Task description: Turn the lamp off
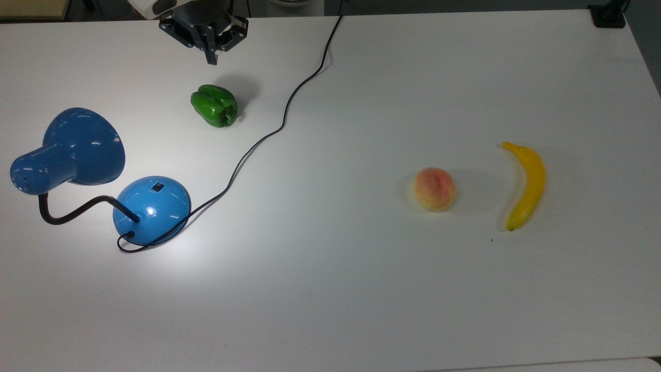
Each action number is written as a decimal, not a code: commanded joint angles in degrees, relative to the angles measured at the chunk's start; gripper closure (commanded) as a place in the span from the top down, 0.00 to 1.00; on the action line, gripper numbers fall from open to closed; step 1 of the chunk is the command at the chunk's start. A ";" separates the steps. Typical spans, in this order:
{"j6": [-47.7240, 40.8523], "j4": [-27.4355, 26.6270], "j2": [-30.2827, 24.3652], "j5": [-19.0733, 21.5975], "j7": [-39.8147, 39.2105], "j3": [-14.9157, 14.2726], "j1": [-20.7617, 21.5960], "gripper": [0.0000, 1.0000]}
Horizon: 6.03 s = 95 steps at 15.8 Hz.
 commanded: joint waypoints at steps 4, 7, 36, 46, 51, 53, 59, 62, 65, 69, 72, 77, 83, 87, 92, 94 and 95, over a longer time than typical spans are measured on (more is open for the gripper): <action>11.87 -9.62 -1.09 0.41 2.85 -0.28 -2.63 0.00; 17.41 -11.91 0.22 0.50 6.29 -0.28 -3.68 0.00; 54.25 -11.91 17.01 -0.12 9.46 -0.19 -9.23 0.00; 56.98 -12.00 17.89 -0.12 9.81 -0.19 -9.23 0.00; 56.10 -12.53 17.81 -0.03 10.51 -0.19 -9.23 0.00; 55.14 -12.97 17.81 -0.03 11.57 -0.19 -9.23 0.00; 47.94 -12.88 16.67 0.23 13.32 -0.19 -9.05 0.00; 44.06 -12.27 15.88 0.32 17.19 -0.01 -9.23 0.00; 40.91 -12.27 14.47 0.32 17.02 0.34 -8.88 0.00; 32.65 -12.18 10.09 0.06 15.71 2.52 -8.43 0.00; 25.45 -11.22 6.22 -0.21 11.85 5.34 -8.35 0.00; 9.37 -3.66 3.14 -0.91 7.37 6.32 -3.17 0.00; 1.44 -3.39 -5.12 -1.26 3.66 5.00 3.95 0.00; -2.07 -3.30 -8.03 -1.26 3.66 0.88 10.45 0.00; -5.33 -3.30 -10.67 -0.29 4.27 0.77 12.04 0.00; -6.03 -3.13 -10.93 -0.29 4.72 0.78 11.96 0.22; -6.65 -3.04 -11.02 -0.29 4.72 0.52 11.70 0.41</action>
